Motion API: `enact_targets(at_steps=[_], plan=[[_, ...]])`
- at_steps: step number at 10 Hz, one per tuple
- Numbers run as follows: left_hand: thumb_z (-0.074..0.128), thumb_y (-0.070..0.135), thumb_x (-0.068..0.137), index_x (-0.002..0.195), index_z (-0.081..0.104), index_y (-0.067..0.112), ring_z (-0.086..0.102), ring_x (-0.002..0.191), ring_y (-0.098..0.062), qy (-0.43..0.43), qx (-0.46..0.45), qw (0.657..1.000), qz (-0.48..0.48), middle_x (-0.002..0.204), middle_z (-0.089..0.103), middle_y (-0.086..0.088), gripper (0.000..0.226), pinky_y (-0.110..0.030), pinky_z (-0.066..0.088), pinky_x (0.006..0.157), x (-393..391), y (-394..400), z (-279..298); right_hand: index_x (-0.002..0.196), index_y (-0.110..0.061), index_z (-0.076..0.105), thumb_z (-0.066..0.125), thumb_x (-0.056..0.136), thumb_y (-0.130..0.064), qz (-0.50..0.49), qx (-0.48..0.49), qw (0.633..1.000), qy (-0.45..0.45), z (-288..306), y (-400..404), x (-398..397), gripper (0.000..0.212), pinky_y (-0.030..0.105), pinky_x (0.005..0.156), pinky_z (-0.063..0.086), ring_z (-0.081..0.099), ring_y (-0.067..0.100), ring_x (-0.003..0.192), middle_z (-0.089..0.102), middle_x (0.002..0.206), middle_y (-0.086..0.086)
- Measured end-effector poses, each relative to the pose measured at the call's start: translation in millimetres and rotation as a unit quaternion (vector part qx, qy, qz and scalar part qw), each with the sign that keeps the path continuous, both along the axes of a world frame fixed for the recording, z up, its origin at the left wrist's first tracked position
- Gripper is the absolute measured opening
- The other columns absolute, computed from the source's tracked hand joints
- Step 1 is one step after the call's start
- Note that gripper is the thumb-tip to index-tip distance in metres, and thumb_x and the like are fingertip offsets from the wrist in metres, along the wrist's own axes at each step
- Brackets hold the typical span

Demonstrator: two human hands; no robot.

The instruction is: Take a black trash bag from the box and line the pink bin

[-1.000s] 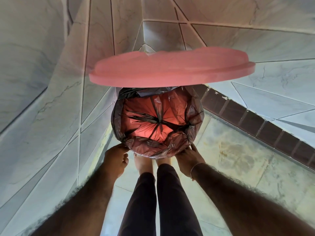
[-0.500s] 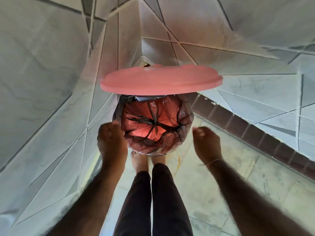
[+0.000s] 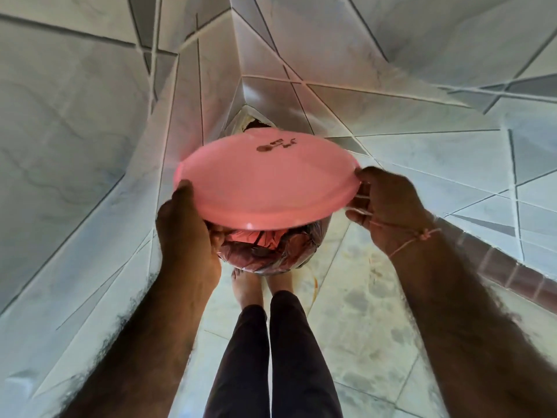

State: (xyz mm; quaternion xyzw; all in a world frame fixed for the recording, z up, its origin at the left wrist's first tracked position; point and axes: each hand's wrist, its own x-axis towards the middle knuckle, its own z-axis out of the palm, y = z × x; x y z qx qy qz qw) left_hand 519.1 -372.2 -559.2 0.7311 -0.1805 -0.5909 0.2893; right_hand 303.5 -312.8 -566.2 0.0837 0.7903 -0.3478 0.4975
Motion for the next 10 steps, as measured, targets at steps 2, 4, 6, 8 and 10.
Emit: enact_targets(at_steps=[2, 4, 6, 8, 10], plan=[[0.050, 0.021, 0.094, 0.100, 0.066, 0.011, 0.060, 0.088, -0.028, -0.128, 0.112, 0.984, -0.050, 0.098, 0.065, -0.012, 0.020, -0.041, 0.054, 0.082, 32, 48, -54, 0.087, -0.011, 0.069, 0.056, 0.076, -0.009, 0.108, 0.071, 0.991, 0.036, -59, 61, 25, 0.017, 0.039, 0.071, 0.054, 0.061, 0.026, 0.074, 0.064, 0.083, 0.009], [0.047, 0.038, 0.095, 0.095, 0.063, 0.009, 0.064, 0.065, -0.021, -0.221, 0.102, 0.947, -0.211, 0.082, 0.069, -0.009, 0.033, -0.024, 0.043, 0.051, 38, 69, -107, 0.092, -0.005, 0.070, 0.054, 0.074, -0.016, 0.185, 0.101, 0.972, 0.100, -91, 65, 58, 0.026, 0.029, 0.065, 0.048, 0.063, 0.032, 0.079, 0.066, 0.081, 0.010], [0.046, 0.036, 0.098, 0.105, 0.062, -0.002, 0.053, 0.056, -0.020, -0.251, 0.116, 0.924, -0.263, 0.076, 0.062, -0.012, 0.041, -0.025, 0.040, 0.049, 27, 60, -109, 0.126, -0.007, 0.055, 0.057, 0.077, -0.010, 0.231, 0.120, 0.963, 0.066, -104, 63, 80, 0.049, 0.025, 0.078, 0.047, 0.061, 0.031, 0.110, 0.064, 0.122, 0.011], [0.056, 0.038, 0.093, 0.132, 0.048, -0.001, 0.059, 0.104, -0.035, -0.281, 0.104, 0.906, -0.299, 0.127, 0.059, -0.020, 0.056, -0.043, 0.050, 0.085, 35, 59, -101, 0.131, -0.008, 0.051, 0.053, 0.076, -0.003, 0.247, 0.121, 0.960, 0.042, -98, 60, 77, 0.055, 0.020, 0.056, 0.049, 0.059, 0.029, 0.100, 0.062, 0.123, 0.012], [0.056, 0.038, 0.090, 0.132, 0.045, 0.012, 0.049, 0.120, -0.037, -0.348, -0.038, 0.839, -0.416, 0.134, 0.046, -0.017, 0.051, -0.055, 0.046, 0.097, 33, 66, -66, 0.148, -0.013, 0.021, 0.048, 0.079, -0.008, 0.425, 0.094, 0.865, 0.249, -59, 63, 87, 0.074, 0.052, 0.107, 0.042, 0.037, 0.036, 0.137, 0.030, 0.155, 0.010]])
